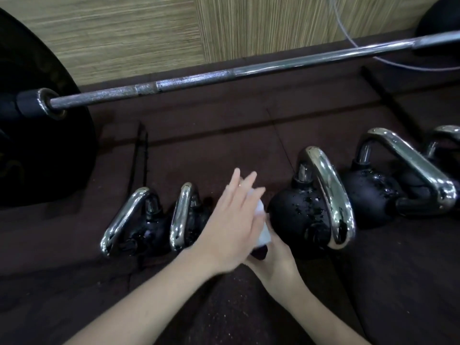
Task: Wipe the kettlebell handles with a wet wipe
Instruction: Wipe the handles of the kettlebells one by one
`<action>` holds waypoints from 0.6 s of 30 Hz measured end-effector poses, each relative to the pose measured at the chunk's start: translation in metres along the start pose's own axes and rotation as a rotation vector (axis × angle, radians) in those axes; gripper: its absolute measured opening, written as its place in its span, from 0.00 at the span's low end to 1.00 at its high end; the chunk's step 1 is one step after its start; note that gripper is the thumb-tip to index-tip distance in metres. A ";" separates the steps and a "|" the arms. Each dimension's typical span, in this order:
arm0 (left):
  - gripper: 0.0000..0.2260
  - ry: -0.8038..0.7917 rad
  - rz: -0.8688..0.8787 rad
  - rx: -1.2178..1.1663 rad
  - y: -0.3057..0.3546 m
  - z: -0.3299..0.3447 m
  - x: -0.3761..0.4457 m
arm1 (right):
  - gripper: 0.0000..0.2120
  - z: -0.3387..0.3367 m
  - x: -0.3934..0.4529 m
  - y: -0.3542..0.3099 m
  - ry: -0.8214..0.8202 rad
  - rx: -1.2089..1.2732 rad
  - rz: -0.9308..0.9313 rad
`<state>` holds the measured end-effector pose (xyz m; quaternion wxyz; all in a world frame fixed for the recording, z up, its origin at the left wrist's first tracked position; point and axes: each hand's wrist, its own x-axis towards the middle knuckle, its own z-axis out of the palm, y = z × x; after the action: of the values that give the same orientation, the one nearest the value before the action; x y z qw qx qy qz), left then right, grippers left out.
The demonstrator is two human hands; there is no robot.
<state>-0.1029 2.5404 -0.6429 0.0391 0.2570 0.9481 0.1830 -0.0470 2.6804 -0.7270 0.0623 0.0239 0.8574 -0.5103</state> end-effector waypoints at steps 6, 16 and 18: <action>0.17 -0.288 -0.470 -0.473 -0.033 -0.030 0.084 | 0.44 0.010 -0.001 0.000 0.097 -0.084 -0.054; 0.24 -0.140 -0.113 -0.120 -0.017 -0.018 0.015 | 0.44 0.018 0.003 0.007 0.196 -0.080 -0.053; 0.17 -0.229 -0.274 -0.309 -0.024 -0.025 0.054 | 0.44 0.017 0.004 0.006 0.211 -0.101 -0.073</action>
<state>-0.1650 2.5396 -0.6273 0.2098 0.1359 0.9243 0.2884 -0.0487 2.6682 -0.7410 -0.0457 0.0431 0.8842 -0.4629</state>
